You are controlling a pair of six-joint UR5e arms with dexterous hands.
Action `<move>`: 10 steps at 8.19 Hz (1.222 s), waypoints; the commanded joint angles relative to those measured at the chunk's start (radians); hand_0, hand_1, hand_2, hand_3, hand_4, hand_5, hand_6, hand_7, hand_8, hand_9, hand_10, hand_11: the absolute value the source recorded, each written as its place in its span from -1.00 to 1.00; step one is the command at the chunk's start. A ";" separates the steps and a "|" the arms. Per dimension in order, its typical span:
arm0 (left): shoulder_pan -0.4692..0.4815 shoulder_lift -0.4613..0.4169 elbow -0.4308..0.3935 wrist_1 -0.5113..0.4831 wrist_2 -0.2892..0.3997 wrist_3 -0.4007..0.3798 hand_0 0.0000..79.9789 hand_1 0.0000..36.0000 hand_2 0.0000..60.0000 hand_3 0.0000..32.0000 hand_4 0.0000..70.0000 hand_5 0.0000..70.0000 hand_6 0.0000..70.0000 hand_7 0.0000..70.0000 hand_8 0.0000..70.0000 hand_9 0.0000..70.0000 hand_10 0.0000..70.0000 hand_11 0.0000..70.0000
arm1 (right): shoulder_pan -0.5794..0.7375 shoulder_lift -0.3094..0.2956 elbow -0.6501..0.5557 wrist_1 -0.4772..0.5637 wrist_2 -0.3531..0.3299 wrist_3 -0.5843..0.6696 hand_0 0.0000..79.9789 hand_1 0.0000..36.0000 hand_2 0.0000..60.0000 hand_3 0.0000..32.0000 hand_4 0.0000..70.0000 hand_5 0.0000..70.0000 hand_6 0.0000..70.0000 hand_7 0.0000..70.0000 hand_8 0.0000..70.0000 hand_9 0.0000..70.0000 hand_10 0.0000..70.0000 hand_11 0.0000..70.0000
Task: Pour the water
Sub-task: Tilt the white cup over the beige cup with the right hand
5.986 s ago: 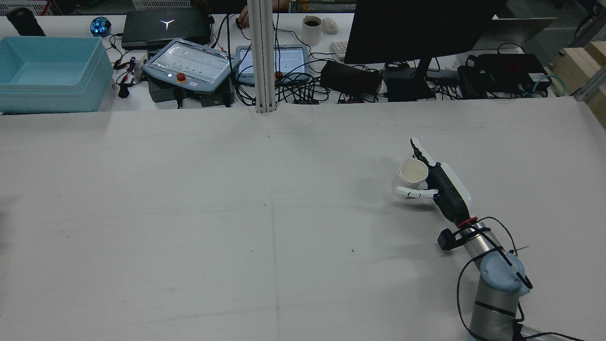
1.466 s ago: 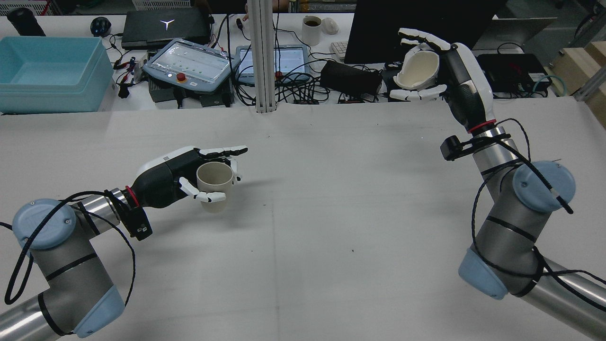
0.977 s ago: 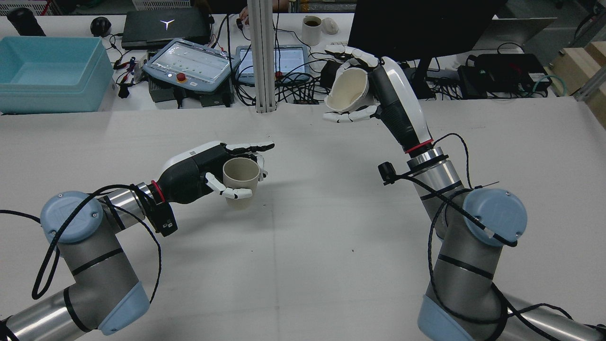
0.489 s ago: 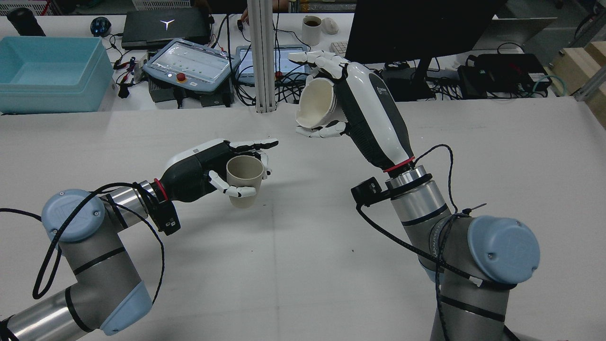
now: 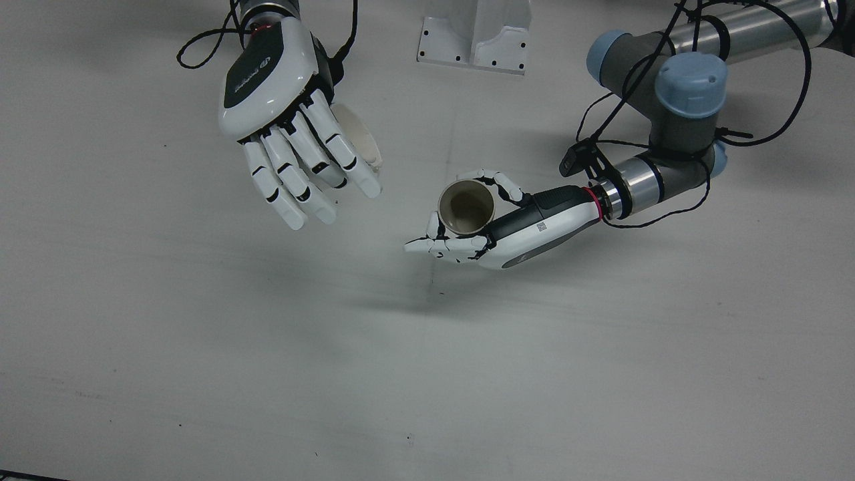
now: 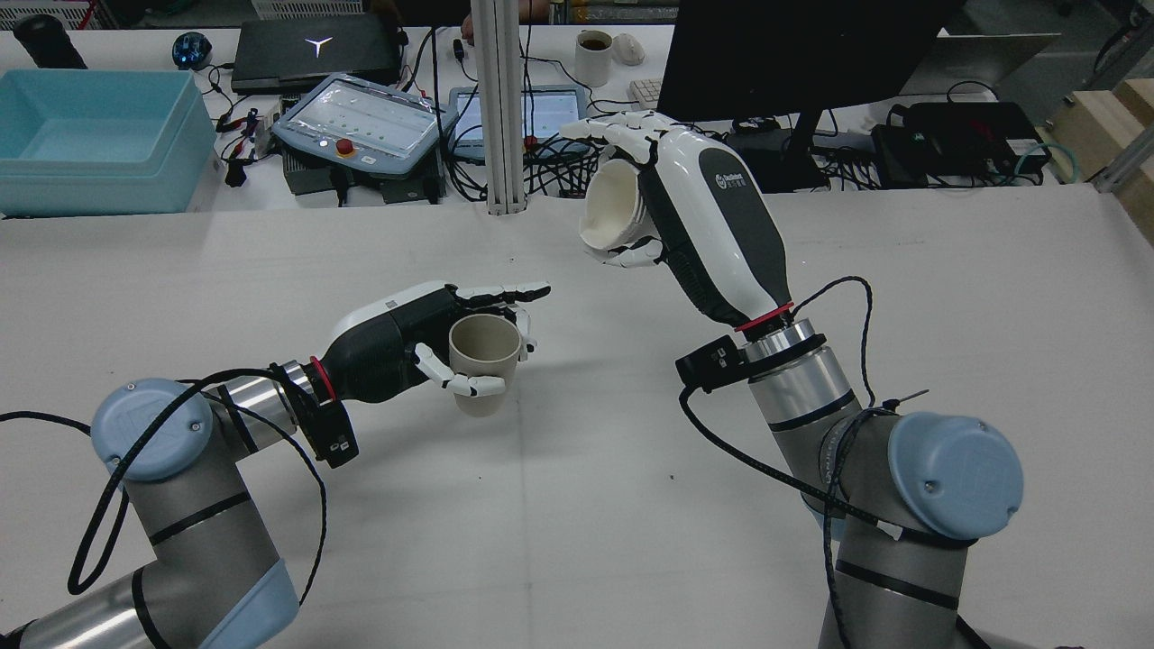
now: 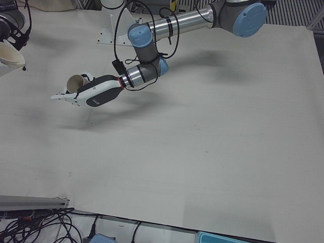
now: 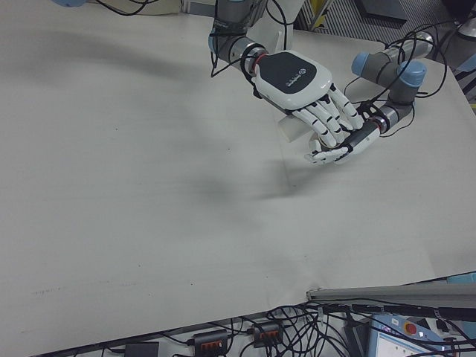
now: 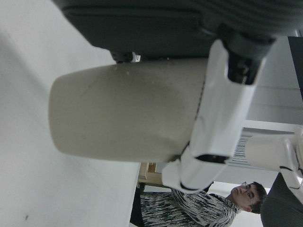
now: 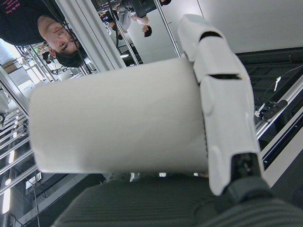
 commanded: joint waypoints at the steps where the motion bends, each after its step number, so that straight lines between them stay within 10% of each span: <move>1: 0.063 -0.032 -0.009 0.004 0.000 0.030 1.00 1.00 0.47 -1.00 -0.24 -0.94 -0.10 0.47 -0.07 0.32 -0.57 -0.23 | 0.000 0.003 -0.020 0.005 -0.004 -0.041 0.85 0.51 -0.34 -1.00 -0.07 -0.50 0.63 0.76 -0.33 -0.14 -0.57 -0.29; 10: -0.038 -0.035 0.008 0.021 0.008 -0.028 1.00 1.00 0.44 -1.00 -0.29 -0.94 -0.11 0.43 -0.07 0.32 -0.56 -0.21 | 0.020 -0.025 -0.006 0.044 -0.033 -0.042 0.70 0.46 -0.37 -1.00 -0.24 -0.72 0.52 0.51 -0.37 -0.21 -0.61 -0.35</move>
